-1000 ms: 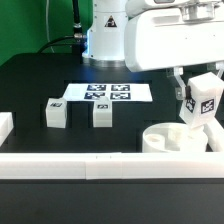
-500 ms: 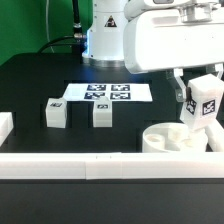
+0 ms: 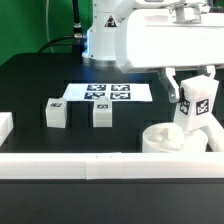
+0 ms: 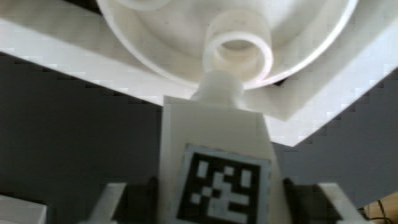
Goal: Assemble stool
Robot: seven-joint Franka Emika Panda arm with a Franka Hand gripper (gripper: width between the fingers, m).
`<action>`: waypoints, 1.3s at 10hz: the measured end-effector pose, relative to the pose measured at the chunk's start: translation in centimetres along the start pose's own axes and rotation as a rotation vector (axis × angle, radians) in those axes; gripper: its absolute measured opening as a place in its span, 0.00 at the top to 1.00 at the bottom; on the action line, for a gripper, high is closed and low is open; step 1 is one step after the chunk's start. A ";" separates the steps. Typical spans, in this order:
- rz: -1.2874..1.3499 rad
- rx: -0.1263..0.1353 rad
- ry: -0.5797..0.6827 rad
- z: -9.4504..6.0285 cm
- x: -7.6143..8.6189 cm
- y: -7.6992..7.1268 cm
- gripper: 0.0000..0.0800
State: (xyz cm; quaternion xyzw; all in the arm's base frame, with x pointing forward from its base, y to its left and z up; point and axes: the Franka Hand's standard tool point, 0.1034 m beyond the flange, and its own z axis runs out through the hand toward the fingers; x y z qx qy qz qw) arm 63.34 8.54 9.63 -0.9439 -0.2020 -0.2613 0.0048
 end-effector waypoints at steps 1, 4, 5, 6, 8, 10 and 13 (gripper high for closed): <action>-0.001 0.003 -0.003 0.3 -0.2 -0.2 0.59; -0.005 0.011 -0.009 0.6 -0.7 -1.1 0.59; -0.006 0.014 -0.013 0.7 -0.9 -1.3 0.59; -0.006 0.014 -0.015 0.7 -1.0 -1.3 0.59; -0.007 0.015 -0.016 0.7 -1.1 -1.4 0.59; -0.007 0.018 -0.021 0.9 -1.3 -1.5 0.59; -0.008 0.019 -0.013 1.4 -1.6 -1.9 0.59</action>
Offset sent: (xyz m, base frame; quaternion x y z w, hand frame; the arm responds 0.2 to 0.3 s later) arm -0.0122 0.0066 -0.0065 -0.0109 -0.0013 0.0103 0.9999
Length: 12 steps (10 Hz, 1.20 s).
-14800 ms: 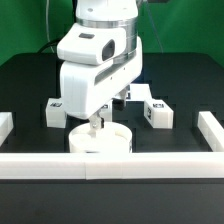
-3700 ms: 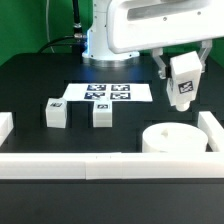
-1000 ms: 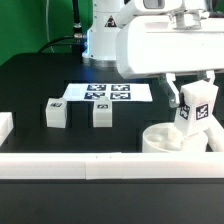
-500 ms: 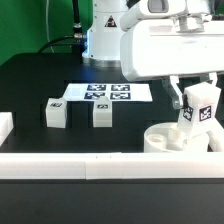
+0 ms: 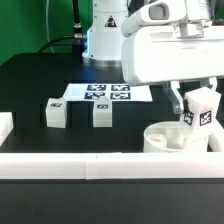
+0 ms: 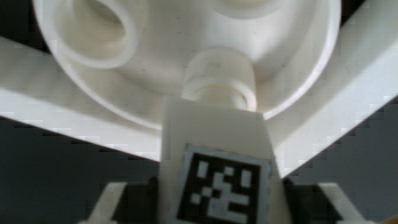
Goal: Assemble stool
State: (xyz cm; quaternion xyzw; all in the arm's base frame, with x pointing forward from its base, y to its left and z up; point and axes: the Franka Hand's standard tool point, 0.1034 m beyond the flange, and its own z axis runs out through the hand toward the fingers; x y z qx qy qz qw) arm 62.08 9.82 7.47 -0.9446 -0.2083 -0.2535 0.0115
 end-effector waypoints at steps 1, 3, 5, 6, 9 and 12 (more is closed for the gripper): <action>-0.001 -0.001 0.009 0.1 0.1 -0.1 0.59; -0.001 -0.003 0.015 0.1 0.2 -0.1 0.59; -0.002 -0.001 0.010 0.1 0.2 -0.1 0.58; -0.003 0.001 0.002 -0.1 0.4 -0.1 0.37; -0.008 0.003 -0.009 -1.2 1.5 0.2 0.20; -0.015 0.009 -0.032 -2.9 2.8 0.4 0.19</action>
Offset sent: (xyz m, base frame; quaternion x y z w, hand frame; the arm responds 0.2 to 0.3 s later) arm 0.0000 0.0000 0.0000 0.0000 0.0000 0.0000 1.0000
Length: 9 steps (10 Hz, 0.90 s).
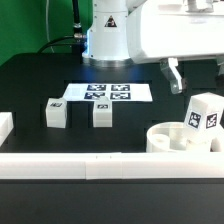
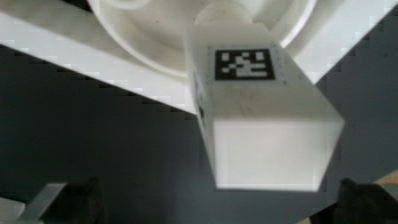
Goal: Assemble stool
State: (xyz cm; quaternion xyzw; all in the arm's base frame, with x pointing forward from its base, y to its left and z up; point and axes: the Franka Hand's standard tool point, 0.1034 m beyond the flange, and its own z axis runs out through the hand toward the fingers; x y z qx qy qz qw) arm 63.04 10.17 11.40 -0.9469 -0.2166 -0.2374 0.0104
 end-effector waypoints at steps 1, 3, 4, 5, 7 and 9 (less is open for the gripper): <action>0.000 0.001 -0.001 0.1 -0.1 0.0 0.19; 0.000 0.010 -0.027 0.3 -0.4 -0.2 0.19; -0.004 0.010 -0.025 0.4 -0.4 -0.2 0.19; -0.019 0.014 -0.038 0.7 -0.7 -0.1 0.19; -0.015 0.068 -0.177 0.9 -0.5 -1.2 0.19; -0.013 0.109 -0.292 0.9 -0.5 -1.9 0.19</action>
Offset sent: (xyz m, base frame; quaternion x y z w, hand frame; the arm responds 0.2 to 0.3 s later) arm 0.0000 0.0000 0.0000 0.0000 0.0000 0.0000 1.0000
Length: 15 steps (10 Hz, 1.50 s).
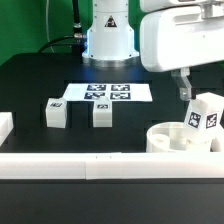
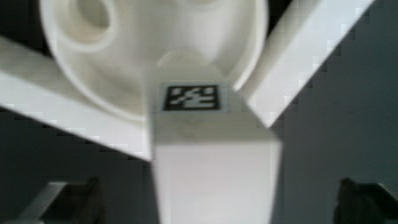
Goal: Assemble stool
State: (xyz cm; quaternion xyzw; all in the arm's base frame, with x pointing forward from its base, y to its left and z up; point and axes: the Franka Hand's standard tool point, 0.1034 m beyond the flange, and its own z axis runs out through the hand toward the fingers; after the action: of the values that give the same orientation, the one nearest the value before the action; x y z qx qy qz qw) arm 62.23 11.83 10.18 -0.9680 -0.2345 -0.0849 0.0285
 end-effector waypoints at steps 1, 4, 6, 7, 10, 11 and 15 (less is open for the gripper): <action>0.012 0.026 -0.088 0.0 -0.5 -0.6 0.19; -0.033 0.043 -0.129 0.0 0.0 -0.7 0.19; -0.172 0.042 -0.122 0.1 0.1 -0.6 0.19; -0.250 0.041 -0.106 0.4 0.1 -0.4 0.19; -0.486 0.046 -0.105 0.4 0.1 -0.1 0.19; -0.642 0.041 -0.109 0.5 0.0 0.5 0.19; -0.948 0.062 -0.117 0.9 -0.4 1.1 0.19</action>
Offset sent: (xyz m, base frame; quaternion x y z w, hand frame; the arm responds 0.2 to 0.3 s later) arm 0.0000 0.0000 0.0000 0.0000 0.0000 -0.0650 0.9979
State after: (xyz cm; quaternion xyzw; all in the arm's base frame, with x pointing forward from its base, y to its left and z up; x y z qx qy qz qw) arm 62.53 10.72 9.16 -0.7563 -0.6536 -0.0271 0.0025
